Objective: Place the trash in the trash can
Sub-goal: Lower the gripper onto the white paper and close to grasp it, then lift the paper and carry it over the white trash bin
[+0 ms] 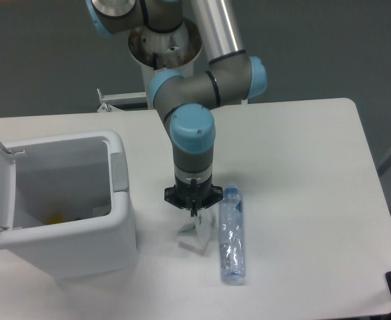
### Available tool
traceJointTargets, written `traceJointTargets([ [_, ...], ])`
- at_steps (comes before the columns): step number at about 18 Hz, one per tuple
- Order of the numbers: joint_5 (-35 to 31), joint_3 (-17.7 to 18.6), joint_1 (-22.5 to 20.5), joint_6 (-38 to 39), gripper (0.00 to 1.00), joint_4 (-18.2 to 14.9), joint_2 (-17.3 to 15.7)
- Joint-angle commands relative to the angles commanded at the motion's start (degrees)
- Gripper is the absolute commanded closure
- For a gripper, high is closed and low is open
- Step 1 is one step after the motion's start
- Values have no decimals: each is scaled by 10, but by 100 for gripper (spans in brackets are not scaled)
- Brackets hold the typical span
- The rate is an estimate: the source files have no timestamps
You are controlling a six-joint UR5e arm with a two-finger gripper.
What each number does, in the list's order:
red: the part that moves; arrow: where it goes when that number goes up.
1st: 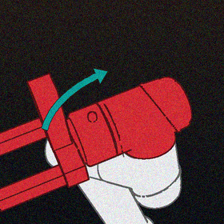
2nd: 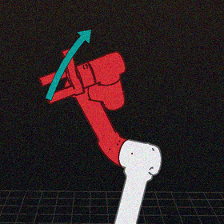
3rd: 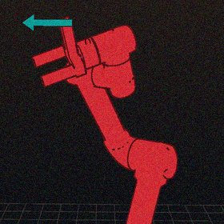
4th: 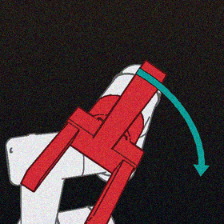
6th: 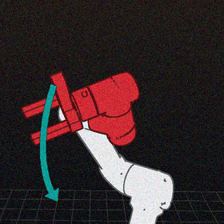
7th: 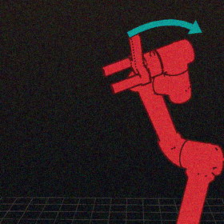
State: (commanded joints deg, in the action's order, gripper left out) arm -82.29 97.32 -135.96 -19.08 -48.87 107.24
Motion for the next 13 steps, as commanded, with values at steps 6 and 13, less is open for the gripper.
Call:
traceJointTargets([
  [6,111,-110,-40,131,100,0,-22],
  [13,179,-134,-27,240,100,-1,-125],
])
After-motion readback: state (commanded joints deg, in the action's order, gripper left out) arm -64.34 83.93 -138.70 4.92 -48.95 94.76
